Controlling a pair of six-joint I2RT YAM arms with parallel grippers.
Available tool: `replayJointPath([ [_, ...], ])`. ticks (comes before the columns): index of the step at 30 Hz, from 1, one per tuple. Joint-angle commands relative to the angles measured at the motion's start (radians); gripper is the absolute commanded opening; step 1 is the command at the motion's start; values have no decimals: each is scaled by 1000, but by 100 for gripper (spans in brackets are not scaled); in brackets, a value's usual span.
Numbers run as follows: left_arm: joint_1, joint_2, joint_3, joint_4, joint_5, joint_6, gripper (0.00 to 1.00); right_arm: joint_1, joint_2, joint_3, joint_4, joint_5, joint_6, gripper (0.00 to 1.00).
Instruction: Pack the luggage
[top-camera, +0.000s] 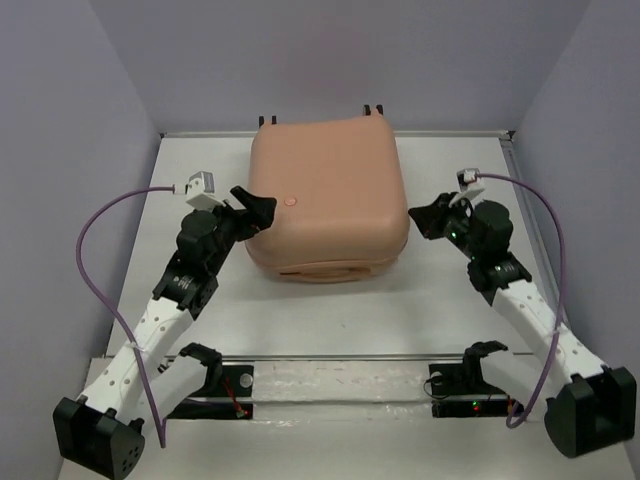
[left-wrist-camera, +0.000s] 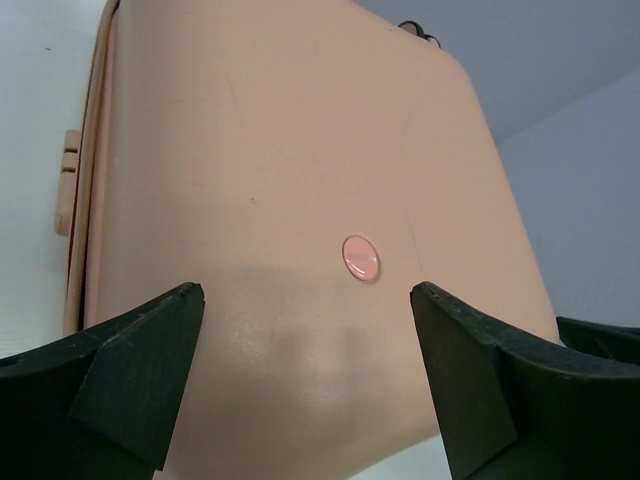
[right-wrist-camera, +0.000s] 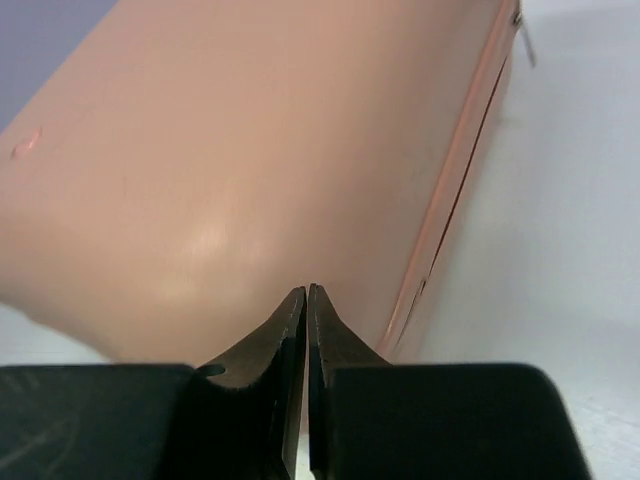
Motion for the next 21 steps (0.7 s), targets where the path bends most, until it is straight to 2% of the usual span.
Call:
replayJointPath([
  [1,-4,-34,46,-89,95,70,97,-4,-149,-261,177,-205,76,9],
  [3,-4,-64,65,-143,119,92,97,16,-260,-373,232,-254,126,16],
  [6,-5,-107,96,-215,181,121,97,16,-383,-480,257,-237,168,22],
  [9,-4,-135,112,-266,274,132,95,16,-429,-495,225,-234,189,30],
  [10,-5,-143,118,-273,308,139,94,16,-424,-492,209,-240,183,36],
  [11,-5,-146,119,-279,351,142,89,16,-415,-495,206,-243,186,39],
  [12,-5,-147,118,-283,435,146,87,16,-377,-496,220,-246,186,42],
  [15,-14,-146,99,-295,561,159,81,25,-259,-504,296,-222,157,49],
  [18,-56,-147,44,-298,569,161,74,25,-150,-473,365,-260,125,51],
  [21,-117,-146,12,-275,532,135,72,25,-118,-458,402,-291,98,49],
])
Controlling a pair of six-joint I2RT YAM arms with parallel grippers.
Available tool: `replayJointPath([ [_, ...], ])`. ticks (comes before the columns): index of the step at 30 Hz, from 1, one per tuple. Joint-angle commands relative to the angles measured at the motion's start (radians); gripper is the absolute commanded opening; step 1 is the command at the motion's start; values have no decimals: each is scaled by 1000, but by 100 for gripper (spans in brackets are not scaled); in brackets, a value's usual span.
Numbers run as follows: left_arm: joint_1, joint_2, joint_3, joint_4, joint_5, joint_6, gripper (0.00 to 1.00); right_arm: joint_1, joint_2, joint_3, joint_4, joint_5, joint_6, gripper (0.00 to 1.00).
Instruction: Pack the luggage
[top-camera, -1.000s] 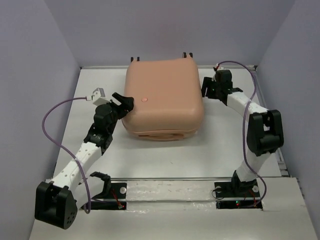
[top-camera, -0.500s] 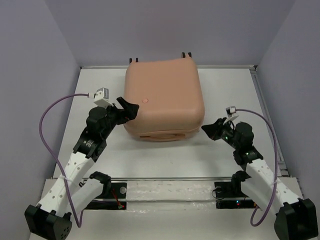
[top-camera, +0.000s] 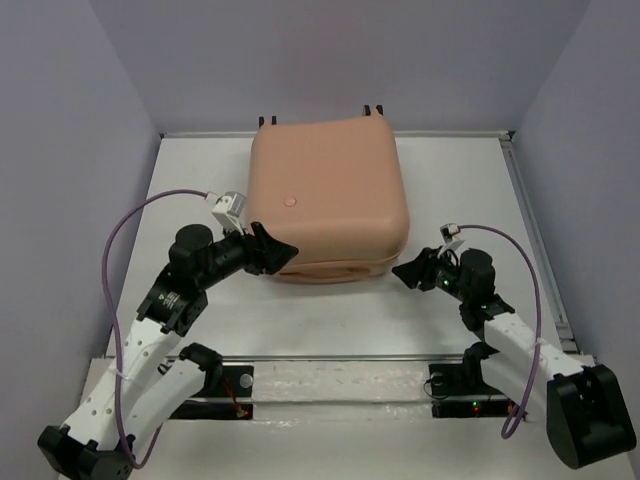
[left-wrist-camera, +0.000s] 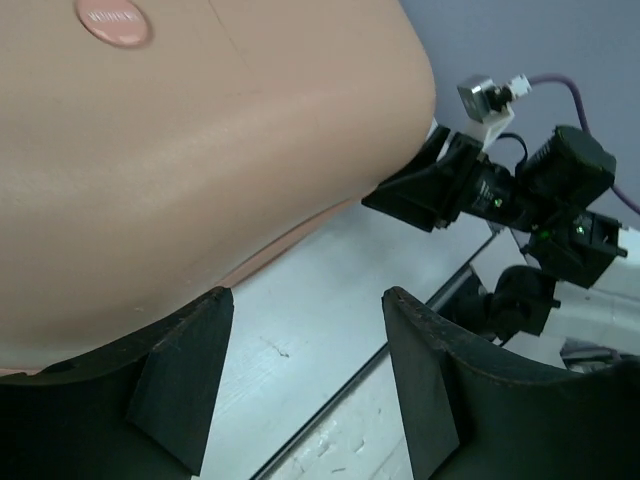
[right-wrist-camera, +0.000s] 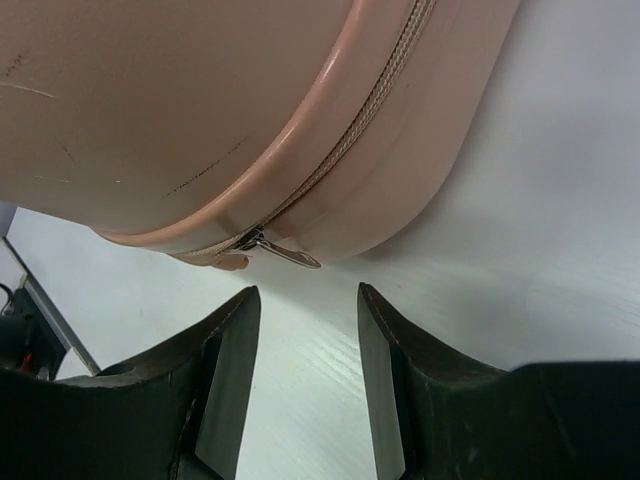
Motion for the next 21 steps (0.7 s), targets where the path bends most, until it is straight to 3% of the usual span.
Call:
replayJointPath([
  [1,-90,-3,-68,47,56,-10,71,11,43,47,156,-55,-58,49],
  [13,-190,149,-119,207,-68,-52,71,29,218,92,285,-54,-113,49],
  [18,-212,213,-122,277,-85,-60,71,60,256,78,406,-66,-95,40],
  [21,-235,264,-122,305,-114,-61,71,98,262,79,426,-39,-98,26],
])
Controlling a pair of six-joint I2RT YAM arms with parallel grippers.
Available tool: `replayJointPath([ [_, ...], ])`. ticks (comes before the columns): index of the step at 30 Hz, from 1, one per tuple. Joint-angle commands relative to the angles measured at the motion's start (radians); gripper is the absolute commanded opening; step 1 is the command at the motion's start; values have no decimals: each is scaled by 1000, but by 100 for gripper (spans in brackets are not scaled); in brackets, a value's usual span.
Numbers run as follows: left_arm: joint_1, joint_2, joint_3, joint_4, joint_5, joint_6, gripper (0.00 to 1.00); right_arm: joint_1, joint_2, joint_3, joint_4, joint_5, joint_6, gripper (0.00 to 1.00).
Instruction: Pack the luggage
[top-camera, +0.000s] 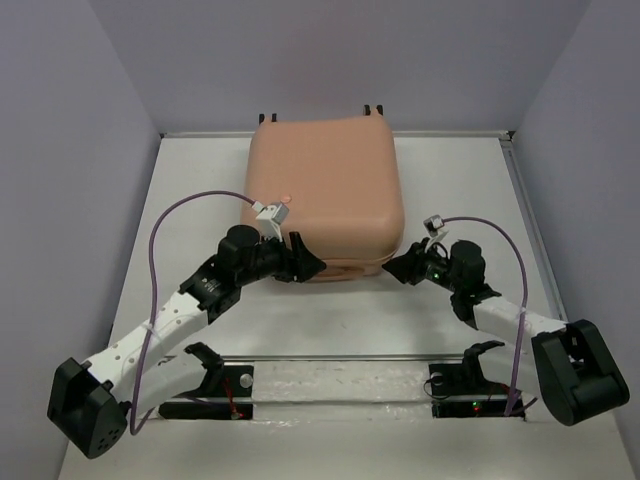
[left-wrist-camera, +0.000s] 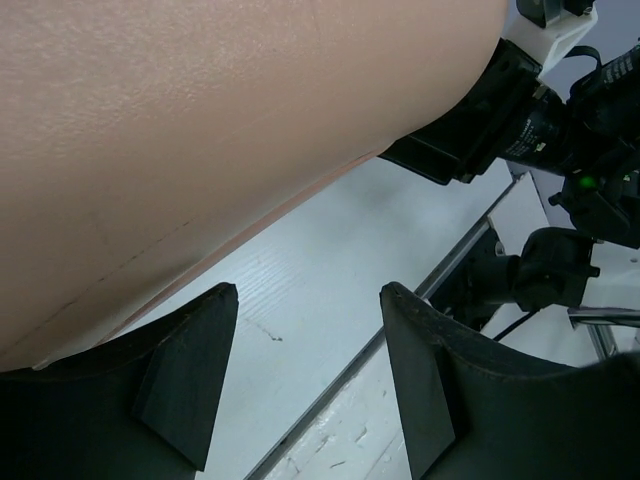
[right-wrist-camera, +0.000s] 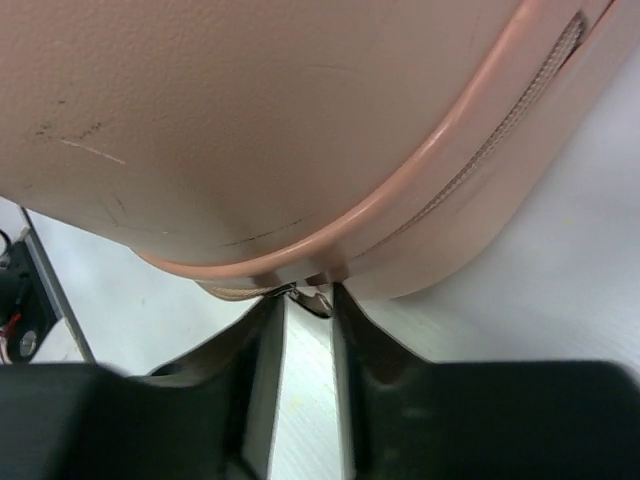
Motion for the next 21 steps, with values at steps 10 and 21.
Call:
replayJointPath([
  [10,-81,153,-4,233,-164,-52,73,298,-103,50,-101,376,7,7],
  [21,-83,-335,-363,-109,-454,-347,73,298,-106,62,-150,444,33,7],
])
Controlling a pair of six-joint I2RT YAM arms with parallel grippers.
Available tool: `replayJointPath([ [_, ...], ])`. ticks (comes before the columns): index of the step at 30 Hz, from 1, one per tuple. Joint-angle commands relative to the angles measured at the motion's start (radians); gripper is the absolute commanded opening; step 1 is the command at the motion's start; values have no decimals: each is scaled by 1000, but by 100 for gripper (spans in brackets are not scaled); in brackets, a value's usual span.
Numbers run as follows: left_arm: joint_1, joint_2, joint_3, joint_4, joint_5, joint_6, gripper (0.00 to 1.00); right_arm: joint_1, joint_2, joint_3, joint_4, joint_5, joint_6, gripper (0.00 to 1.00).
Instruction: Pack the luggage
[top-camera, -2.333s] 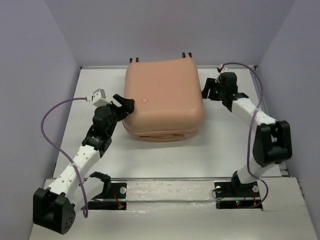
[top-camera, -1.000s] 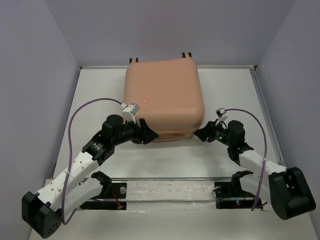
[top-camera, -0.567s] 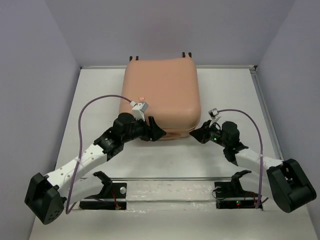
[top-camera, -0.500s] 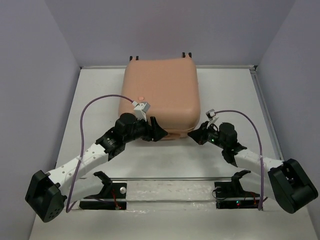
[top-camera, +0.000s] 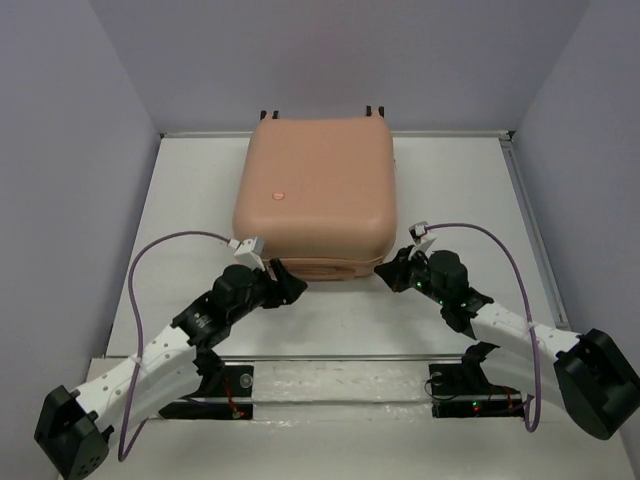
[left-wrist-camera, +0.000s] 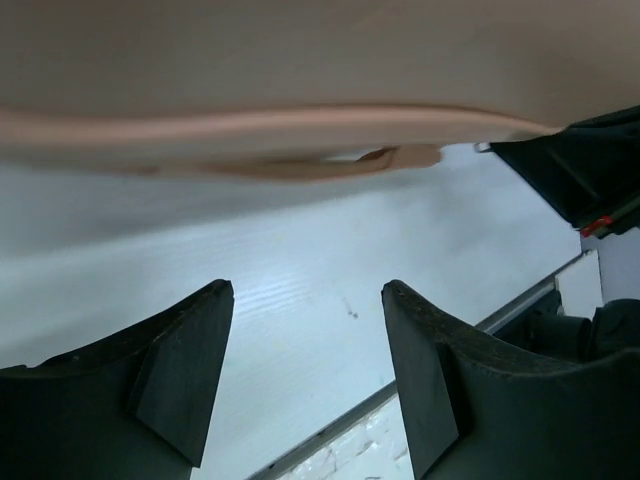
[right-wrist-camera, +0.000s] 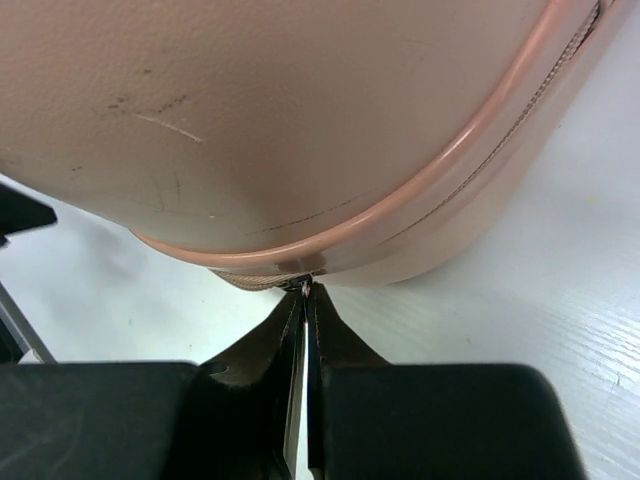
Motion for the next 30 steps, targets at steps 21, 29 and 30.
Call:
replayJointPath([
  [21,4,62,-289,619,-410,-491,68,6,-12,12,55,-6,36,7],
  [29,1,277,-268,784,-387,-496,61,6,-36,3,60,-26,50,7],
  [30,1,292,-264,792,-384,-496,61,6,-39,4,60,-26,50,7],
])
